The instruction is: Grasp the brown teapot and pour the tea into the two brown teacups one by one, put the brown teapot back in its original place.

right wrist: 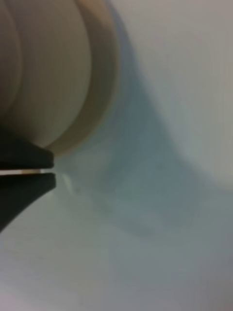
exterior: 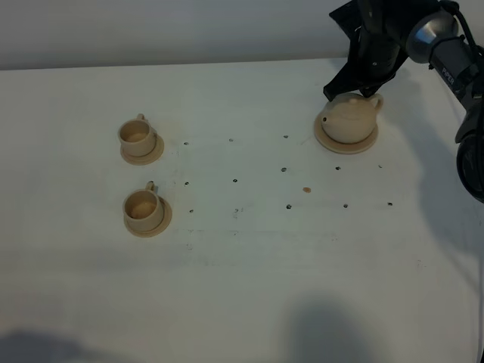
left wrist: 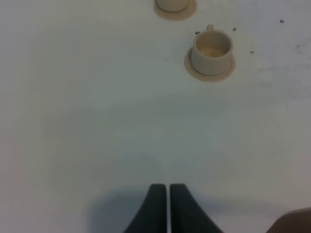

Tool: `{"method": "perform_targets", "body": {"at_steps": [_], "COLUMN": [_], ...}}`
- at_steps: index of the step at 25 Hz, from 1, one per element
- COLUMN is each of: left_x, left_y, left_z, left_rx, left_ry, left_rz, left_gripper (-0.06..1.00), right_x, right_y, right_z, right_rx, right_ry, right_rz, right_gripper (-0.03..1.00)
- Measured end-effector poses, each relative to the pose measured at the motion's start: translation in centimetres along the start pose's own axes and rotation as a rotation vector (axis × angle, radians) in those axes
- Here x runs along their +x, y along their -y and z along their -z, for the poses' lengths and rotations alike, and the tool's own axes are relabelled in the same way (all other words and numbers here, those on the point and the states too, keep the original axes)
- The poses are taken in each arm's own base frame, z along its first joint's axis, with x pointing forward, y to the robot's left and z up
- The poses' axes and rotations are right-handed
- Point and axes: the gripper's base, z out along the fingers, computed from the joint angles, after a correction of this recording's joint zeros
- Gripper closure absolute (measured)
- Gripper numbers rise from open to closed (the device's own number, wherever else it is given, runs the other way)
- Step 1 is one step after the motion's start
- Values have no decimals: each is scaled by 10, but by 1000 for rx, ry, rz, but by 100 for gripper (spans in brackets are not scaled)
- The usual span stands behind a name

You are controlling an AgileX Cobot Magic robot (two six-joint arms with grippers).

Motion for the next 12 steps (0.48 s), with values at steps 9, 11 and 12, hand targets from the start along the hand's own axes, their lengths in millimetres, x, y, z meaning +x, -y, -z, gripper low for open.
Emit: {"method": "perform_targets", "body": {"at_steps": [9, 11, 12], "left_x": [0, 0, 0], "left_y": [0, 0, 0], "left_z": [0, 0, 0], "left_rx": [0, 0, 0], "left_ry": [0, 0, 0], "left_rz": [0, 0, 0], "left_gripper": [96, 96, 96], "right_x": [3, 3, 3], "right_y": [2, 2, 2], "right_z": [2, 3, 3], "right_rx": [18, 15, 12], "right_ry": [-11, -17, -18], "right_rz": [-7, -14, -17], "right_gripper": [95, 95, 95]}}
